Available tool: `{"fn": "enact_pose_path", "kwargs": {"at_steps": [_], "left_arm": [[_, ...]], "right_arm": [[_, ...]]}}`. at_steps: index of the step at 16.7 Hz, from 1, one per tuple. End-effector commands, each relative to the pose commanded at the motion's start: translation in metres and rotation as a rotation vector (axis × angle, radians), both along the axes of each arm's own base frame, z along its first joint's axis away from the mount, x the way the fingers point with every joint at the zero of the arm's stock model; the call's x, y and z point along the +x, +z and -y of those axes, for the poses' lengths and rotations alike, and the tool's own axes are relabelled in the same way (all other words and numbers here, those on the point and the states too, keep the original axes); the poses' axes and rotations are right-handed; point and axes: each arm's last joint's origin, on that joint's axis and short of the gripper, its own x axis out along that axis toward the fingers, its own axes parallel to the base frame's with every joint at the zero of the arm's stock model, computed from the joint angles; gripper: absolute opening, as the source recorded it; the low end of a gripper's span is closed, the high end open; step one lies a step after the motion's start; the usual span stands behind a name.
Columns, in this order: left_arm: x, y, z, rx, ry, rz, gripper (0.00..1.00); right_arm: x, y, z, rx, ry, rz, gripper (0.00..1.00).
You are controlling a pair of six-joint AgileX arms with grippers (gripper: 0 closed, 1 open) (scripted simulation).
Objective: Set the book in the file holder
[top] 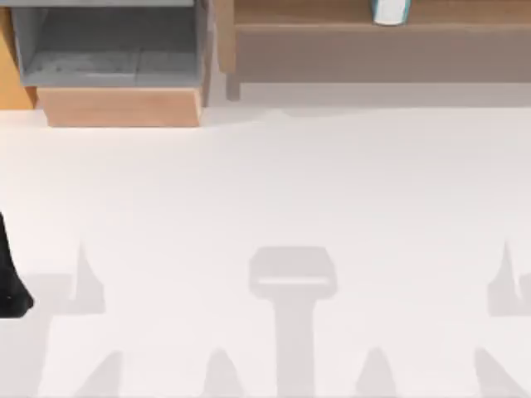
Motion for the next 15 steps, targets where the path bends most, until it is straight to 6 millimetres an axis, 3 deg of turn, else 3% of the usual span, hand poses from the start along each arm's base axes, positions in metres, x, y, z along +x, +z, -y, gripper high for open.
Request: {"fn": "enact_pose_path", "kwargs": {"at_steps": [3,6,11,15], "left_arm": [[0.000,0.002,0.000,0.000,0.000,0.000,1.00],[0.002,0.021,0.003,0.000,-0.003,0.002,1.00],[0.026,0.089,0.016,-0.002,-0.011,0.004,1.00],[0.078,0.153,0.044,-0.005,-0.018,0.006,1.00]], "right_arm": [[0.000,0.000,0.000,0.000,0.000,0.000,1.00],[0.000,0.000,0.000,0.000,0.000,0.000,1.00],[0.000,0.000,0.000,0.000,0.000,0.000,1.00],[0.000,0.000,0.000,0.000,0.000,0.000,1.00]]}}
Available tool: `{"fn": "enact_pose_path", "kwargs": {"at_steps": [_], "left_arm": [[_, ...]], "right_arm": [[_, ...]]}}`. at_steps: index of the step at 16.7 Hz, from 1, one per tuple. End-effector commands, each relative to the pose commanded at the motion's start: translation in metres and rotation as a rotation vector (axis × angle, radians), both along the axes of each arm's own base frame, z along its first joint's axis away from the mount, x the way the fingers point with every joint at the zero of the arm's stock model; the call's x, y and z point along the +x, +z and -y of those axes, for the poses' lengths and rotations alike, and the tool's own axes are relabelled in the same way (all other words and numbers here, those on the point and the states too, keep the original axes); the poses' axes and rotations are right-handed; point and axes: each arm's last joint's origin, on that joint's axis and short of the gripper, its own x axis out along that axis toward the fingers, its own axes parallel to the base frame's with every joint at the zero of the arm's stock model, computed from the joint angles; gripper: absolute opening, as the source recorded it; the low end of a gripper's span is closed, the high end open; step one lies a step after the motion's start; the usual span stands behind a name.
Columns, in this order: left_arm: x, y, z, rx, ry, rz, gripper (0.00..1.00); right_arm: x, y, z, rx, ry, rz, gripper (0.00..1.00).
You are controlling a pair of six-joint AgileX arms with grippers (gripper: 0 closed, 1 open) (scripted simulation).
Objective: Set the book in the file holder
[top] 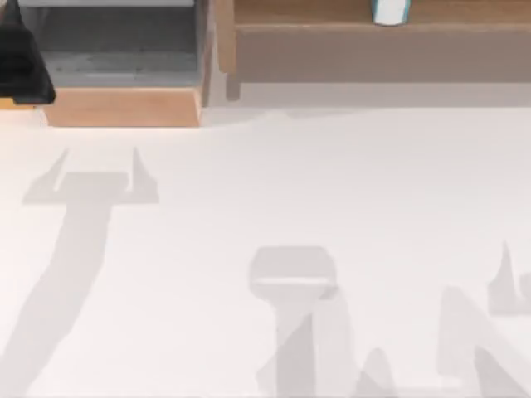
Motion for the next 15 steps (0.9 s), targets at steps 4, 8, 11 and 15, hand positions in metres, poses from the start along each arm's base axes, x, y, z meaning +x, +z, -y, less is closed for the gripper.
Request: {"fn": "enact_pose_path", "kwargs": {"at_steps": [4,8,11,15], "left_arm": [[0.077,0.043,0.061,-0.005,-0.007,0.003,1.00],[0.151,0.044,0.155,-0.011,-0.018,0.007,1.00],[0.188,0.017,0.234,-0.013,-0.025,0.009,1.00],[0.212,-0.041,0.318,-0.012,-0.022,0.008,1.00]], "right_arm": [[0.000,0.000,0.000,0.000,0.000,0.000,1.00],[0.000,0.000,0.000,0.000,0.000,0.000,1.00],[0.000,0.000,0.000,0.000,0.000,0.000,1.00],[0.000,0.000,0.000,0.000,0.000,0.000,1.00]]}}
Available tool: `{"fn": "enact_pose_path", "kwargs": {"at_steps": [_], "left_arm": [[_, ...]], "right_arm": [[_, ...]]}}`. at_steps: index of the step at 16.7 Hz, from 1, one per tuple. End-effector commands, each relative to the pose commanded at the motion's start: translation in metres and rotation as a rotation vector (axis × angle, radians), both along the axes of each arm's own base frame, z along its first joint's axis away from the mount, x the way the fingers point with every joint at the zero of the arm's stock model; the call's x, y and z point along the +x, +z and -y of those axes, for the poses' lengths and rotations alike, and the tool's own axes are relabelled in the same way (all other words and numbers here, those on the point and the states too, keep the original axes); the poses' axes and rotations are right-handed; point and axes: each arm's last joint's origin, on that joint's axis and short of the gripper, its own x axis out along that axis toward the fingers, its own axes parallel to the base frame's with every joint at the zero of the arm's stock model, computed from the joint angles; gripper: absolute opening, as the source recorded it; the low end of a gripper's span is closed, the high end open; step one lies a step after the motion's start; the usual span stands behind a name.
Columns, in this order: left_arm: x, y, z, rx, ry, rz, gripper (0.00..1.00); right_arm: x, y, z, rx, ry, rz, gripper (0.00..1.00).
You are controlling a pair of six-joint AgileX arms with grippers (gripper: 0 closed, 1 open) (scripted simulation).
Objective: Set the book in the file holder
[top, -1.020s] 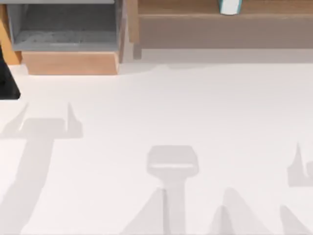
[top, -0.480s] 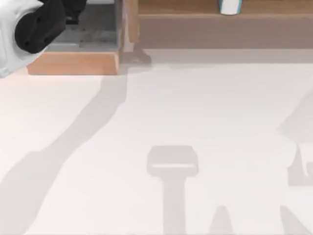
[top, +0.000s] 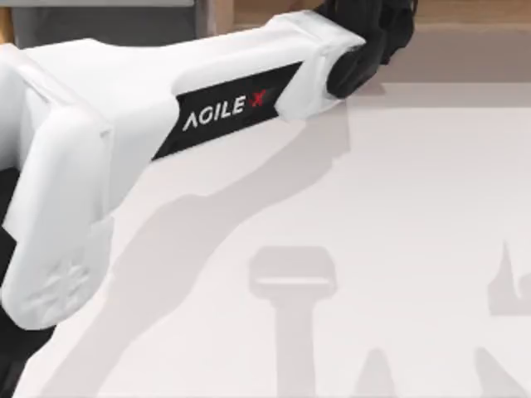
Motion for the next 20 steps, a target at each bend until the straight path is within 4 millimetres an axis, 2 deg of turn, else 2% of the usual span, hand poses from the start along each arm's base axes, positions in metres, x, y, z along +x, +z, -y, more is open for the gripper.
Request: {"fn": "enact_pose_path", "kwargs": {"at_steps": [3,6,14,20], "left_arm": [[0.007,-0.042,0.039,0.003,0.011,-0.002,1.00],[0.009,-0.066,0.056,0.004,0.020,-0.003,1.00],[0.012,-0.069,0.057,0.005,0.023,-0.005,1.00],[0.028,-0.069,0.058,0.004,0.022,-0.003,1.00]], "right_arm": [[0.000,0.000,0.000,0.000,0.000,0.000,1.00],[0.000,0.000,0.000,0.000,0.000,0.000,1.00],[0.000,0.000,0.000,0.000,0.000,0.000,1.00],[0.000,0.000,0.000,0.000,0.000,0.000,1.00]]}}
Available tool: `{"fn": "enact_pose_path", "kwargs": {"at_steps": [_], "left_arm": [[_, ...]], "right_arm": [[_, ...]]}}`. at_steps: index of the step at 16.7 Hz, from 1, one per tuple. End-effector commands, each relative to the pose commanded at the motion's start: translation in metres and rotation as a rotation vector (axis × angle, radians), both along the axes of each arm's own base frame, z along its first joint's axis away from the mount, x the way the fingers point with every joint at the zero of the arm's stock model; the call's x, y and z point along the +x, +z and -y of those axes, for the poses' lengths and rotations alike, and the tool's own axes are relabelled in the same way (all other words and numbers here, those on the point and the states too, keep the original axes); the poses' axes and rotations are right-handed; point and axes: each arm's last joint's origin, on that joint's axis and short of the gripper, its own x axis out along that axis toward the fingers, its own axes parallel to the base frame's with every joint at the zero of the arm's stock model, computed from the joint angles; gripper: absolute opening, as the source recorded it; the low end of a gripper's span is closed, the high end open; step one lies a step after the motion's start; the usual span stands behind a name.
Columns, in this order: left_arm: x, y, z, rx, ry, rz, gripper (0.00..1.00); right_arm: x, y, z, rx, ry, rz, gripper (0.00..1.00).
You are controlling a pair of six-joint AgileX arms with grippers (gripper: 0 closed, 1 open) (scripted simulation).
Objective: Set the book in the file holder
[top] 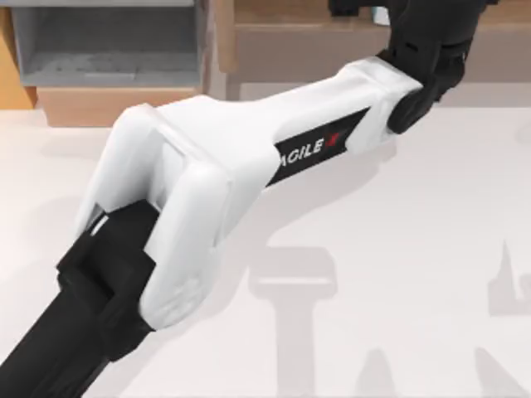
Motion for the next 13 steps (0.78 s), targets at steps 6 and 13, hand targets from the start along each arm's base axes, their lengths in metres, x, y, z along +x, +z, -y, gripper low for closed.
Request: {"fn": "enact_pose_path", "kwargs": {"at_steps": [6,13], "left_arm": [[0.0016,0.0000,0.0000,0.000,0.000,0.000,0.92],[0.0016,0.0000,0.0000,0.000,0.000,0.000,0.40]], "right_arm": [[0.0000,0.0000,0.0000,0.000,0.000,0.000,1.00],[0.0000,0.0000,0.0000,0.000,0.000,0.000,1.00]]}}
